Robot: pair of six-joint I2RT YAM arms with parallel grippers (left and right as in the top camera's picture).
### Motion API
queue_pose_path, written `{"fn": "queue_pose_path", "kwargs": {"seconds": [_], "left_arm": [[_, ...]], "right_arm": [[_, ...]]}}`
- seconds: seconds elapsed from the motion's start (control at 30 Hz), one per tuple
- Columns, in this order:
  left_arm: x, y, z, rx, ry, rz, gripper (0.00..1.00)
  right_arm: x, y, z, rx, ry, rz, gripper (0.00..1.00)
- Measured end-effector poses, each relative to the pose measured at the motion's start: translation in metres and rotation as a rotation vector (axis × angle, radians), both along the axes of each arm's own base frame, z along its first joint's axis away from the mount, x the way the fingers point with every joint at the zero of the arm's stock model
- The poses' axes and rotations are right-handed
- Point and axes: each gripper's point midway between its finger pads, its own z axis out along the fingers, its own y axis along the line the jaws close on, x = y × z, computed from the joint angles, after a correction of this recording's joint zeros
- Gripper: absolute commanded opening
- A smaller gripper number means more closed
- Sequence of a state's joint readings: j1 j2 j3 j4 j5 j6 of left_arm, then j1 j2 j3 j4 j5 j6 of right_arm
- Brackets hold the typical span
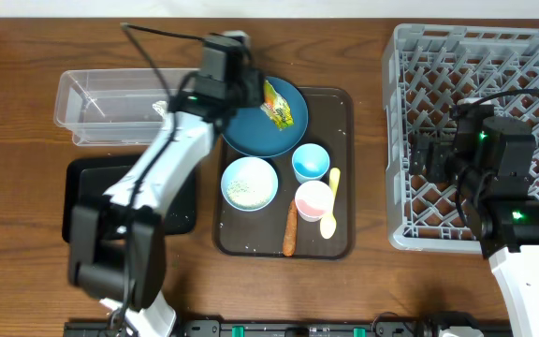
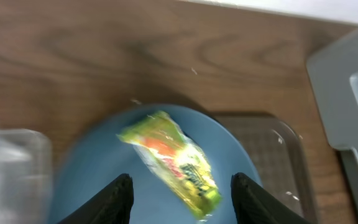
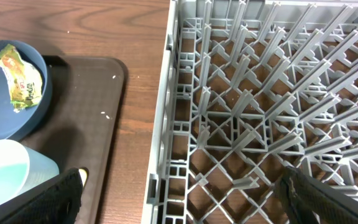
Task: Sort waste into correct bins and load items into the dishwasher rack
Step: 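Return the left gripper to the plate and grasp the yellow wrapper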
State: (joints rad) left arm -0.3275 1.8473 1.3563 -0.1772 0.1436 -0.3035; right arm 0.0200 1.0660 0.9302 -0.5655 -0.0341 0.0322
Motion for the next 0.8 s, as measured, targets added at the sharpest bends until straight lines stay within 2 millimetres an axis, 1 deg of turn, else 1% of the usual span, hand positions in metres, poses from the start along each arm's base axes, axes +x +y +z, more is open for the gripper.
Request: {"fn": "queue_pose_path", "kwargs": {"seconds": [0.07, 0.17, 0.3, 0.37, 0.57, 0.7, 0.8], "left_arm": [[-0.003, -0.011, -0.022, -0.020, 0.054, 0.009, 0.53], [-0.006, -0.019, -0.054, -0.051, 0.138, 0.051, 0.54], [-0.009, -0.024, -0.081, -0.075, 0.205, 0.096, 0.53], [-0.010, -0.025, -0.090, -0.081, 0.227, 0.109, 0.53], [-0.014, -0.030, -0.104, -0.083, 0.259, 0.120, 0.54], [-0.017, -0.033, -0.111, -0.077, 0.274, 0.116, 0.53], [-0.019, -0.037, -0.113, -0.074, 0.277, 0.107, 0.52]], "right_arm": [[0.000, 0.000, 0.000, 0.000, 0.000, 0.000, 0.99], [0.000, 0.000, 0.000, 0.000, 0.000, 0.000, 0.99], [0.000, 0.000, 0.000, 0.000, 0.000, 0.000, 0.99], [0.000, 0.000, 0.000, 0.000, 0.000, 0.000, 0.99], [0.000, 0.000, 0.000, 0.000, 0.000, 0.000, 0.99], [0.000, 0.000, 0.000, 0.000, 0.000, 0.000, 0.99], [0.000, 0.000, 0.000, 0.000, 0.000, 0.000, 0.99]]}}
